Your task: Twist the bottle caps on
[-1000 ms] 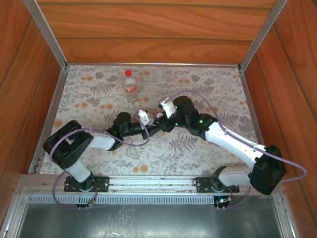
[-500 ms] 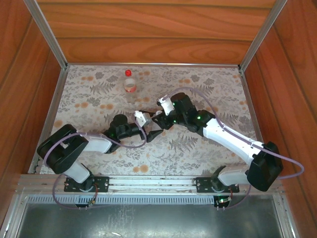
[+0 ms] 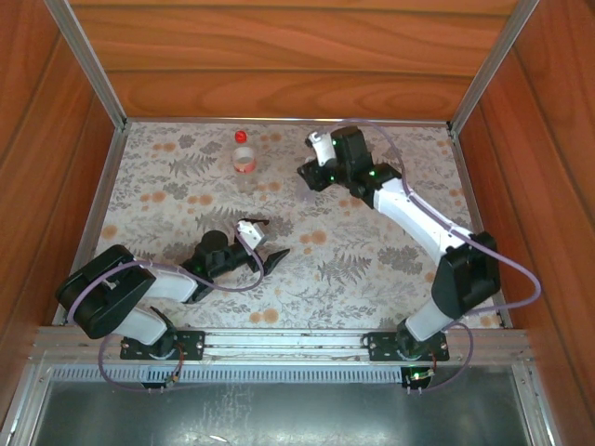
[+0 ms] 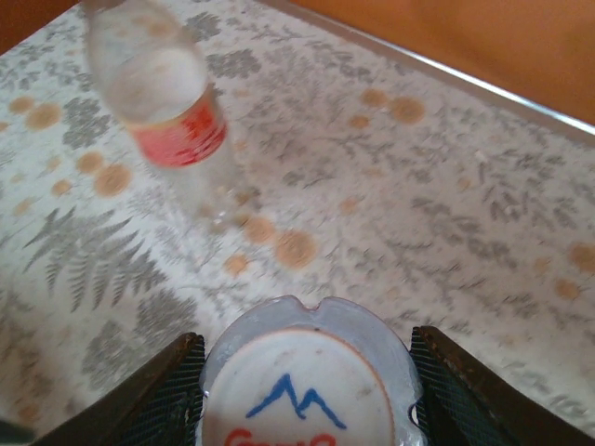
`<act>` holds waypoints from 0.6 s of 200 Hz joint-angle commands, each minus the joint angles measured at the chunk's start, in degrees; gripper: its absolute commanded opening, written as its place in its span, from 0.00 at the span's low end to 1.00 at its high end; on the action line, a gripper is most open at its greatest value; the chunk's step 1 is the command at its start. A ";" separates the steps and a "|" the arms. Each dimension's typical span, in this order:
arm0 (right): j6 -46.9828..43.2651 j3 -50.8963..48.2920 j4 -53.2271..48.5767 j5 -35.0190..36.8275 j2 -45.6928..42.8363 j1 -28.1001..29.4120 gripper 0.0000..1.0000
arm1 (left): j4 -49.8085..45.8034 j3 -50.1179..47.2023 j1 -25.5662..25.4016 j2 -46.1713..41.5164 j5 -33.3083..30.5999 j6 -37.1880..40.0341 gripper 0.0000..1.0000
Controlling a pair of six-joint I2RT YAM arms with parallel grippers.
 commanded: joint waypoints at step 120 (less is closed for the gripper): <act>-4.69 13.08 -0.45 -8.14 18.23 -6.81 0.47 | 0.69 0.35 0.39 1.07 -2.58 1.53 1.00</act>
